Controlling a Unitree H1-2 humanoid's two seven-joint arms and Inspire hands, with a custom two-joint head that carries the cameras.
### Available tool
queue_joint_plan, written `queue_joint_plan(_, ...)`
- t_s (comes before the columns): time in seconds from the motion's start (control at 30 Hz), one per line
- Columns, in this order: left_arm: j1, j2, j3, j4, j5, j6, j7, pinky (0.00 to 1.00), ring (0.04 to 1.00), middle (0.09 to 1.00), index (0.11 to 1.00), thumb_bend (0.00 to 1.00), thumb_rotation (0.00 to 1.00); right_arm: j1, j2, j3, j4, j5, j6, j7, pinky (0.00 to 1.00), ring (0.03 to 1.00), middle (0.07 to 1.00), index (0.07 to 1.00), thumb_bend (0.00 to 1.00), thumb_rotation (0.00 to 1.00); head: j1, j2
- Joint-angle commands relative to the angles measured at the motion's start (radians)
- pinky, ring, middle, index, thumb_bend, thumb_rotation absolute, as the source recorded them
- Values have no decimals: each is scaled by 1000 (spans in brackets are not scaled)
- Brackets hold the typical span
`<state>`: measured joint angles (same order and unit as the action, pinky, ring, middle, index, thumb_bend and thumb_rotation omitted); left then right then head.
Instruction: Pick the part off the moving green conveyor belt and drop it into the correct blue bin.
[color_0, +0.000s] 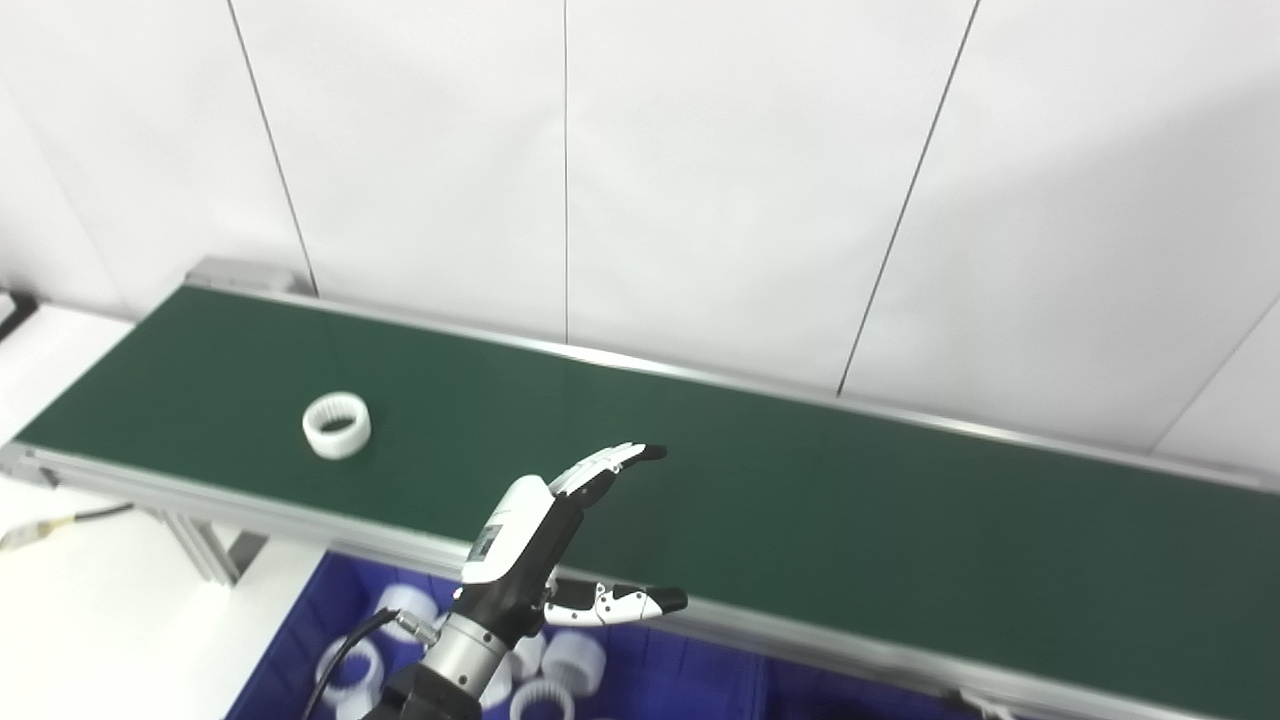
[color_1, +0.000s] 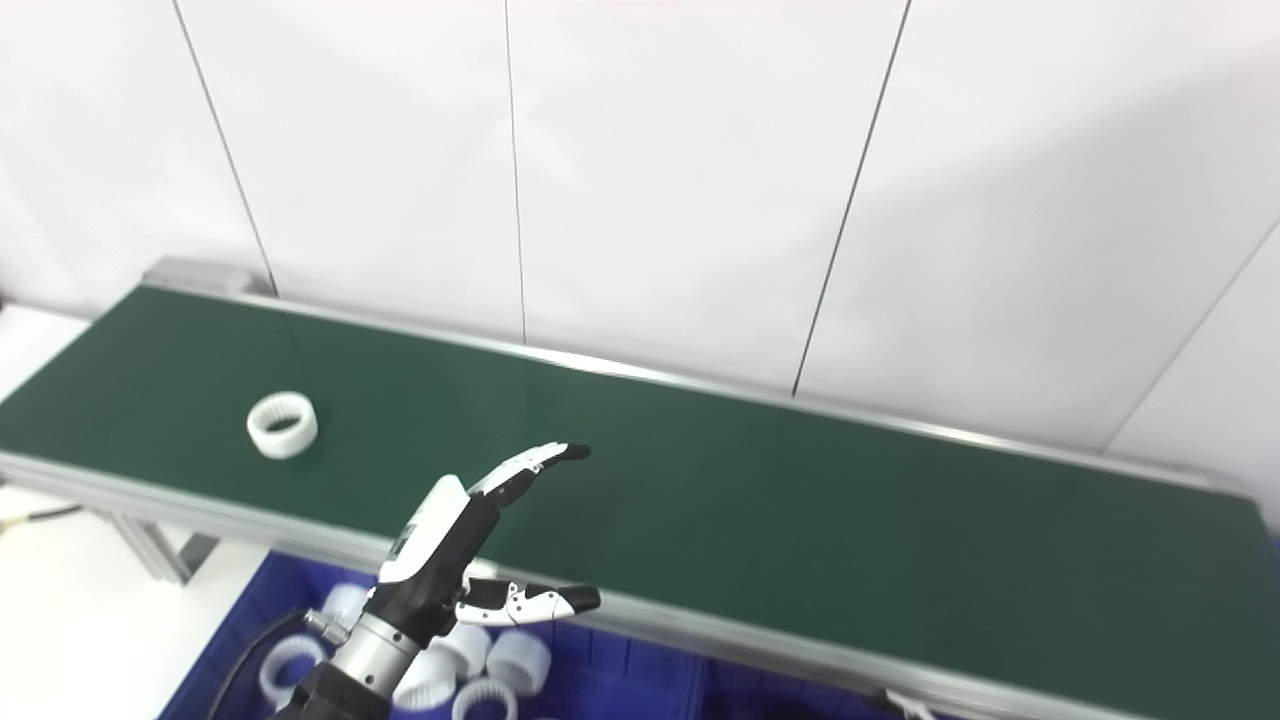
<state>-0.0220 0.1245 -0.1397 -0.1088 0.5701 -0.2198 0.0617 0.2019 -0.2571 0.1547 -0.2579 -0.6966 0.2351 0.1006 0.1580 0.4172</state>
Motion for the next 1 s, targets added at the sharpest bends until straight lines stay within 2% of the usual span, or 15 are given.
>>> queue_joint_plan(0.0, -43, 8, 24, -17, 19, 6, 41, 846, 902, 900, 884, 730, 546, -14, -11, -5, -13, 4, -40, -27, 559, 635, 662, 803, 852, 154, 1, -1)
queue_joint_plan(0.17, -102, 27, 56, 61, 39, 17, 62, 855, 910, 910, 897, 731, 535, -16, -17, -6, -5, 13, -46, -30, 554, 636, 666, 806, 846, 152, 4, -1)
queue_joint_plan(0.33, -161, 55, 58, 122, 82, 69, 56, 861, 924, 931, 918, 737, 565, -19, -21, -5, 0, 11, -44, -31, 590, 653, 669, 808, 838, 154, 6, -2)
queue_joint_plan(0.6, -228, 85, 58, 207, 104, 135, 68, 848, 928, 941, 917, 760, 511, -23, -29, -3, 23, 21, -59, -48, 584, 652, 664, 803, 855, 203, 4, -7)
queue_joint_plan(0.73, -256, 95, 64, 243, 115, 186, 72, 865, 937, 951, 916, 756, 480, -23, -29, -2, 20, 22, -57, -52, 584, 644, 661, 799, 853, 172, 9, -10)
queue_joint_plan(0.97, -298, 121, 62, 317, 144, 231, 129, 907, 947, 952, 912, 756, 421, -27, -32, 0, 22, 28, -49, -49, 596, 652, 663, 800, 853, 174, 13, -10)
